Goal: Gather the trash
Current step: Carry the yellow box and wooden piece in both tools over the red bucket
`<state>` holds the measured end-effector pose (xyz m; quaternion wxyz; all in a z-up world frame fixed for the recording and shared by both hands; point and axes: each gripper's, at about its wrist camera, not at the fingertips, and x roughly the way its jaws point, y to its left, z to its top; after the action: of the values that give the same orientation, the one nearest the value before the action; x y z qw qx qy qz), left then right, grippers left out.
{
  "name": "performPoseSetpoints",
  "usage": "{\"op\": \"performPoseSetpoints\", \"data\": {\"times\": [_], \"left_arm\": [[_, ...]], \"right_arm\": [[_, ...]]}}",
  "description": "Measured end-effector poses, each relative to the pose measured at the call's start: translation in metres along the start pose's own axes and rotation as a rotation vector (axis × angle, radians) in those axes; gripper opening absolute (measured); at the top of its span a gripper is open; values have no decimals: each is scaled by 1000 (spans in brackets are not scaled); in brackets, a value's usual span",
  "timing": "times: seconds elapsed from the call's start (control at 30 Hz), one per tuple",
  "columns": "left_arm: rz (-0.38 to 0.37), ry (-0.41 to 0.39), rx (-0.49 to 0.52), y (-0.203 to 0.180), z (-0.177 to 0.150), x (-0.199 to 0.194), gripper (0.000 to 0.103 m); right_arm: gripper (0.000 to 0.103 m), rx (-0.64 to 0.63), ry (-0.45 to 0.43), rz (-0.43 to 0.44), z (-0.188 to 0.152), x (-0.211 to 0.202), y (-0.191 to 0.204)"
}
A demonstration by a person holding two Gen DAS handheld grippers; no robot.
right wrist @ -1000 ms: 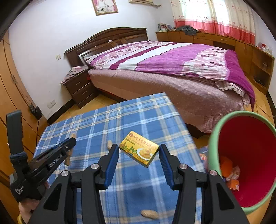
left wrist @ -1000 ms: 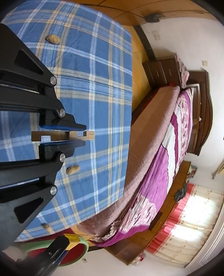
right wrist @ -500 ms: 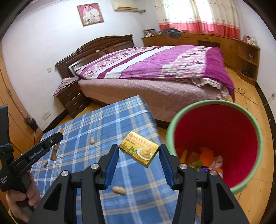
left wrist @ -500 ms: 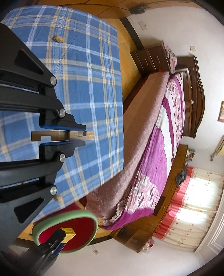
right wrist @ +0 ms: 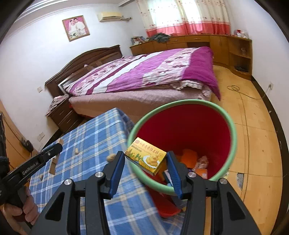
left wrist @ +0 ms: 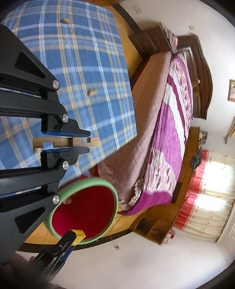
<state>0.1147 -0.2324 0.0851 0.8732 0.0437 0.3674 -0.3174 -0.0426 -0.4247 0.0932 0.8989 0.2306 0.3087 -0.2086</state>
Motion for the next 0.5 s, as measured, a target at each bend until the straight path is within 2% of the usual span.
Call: {"op": "performPoseSetpoints", "data": {"times": [0.5], "left_arm": [[-72,72,121,-87,-13,38,10]], "right_arm": [[52,105,22,-24,-6,9,-77]]}}
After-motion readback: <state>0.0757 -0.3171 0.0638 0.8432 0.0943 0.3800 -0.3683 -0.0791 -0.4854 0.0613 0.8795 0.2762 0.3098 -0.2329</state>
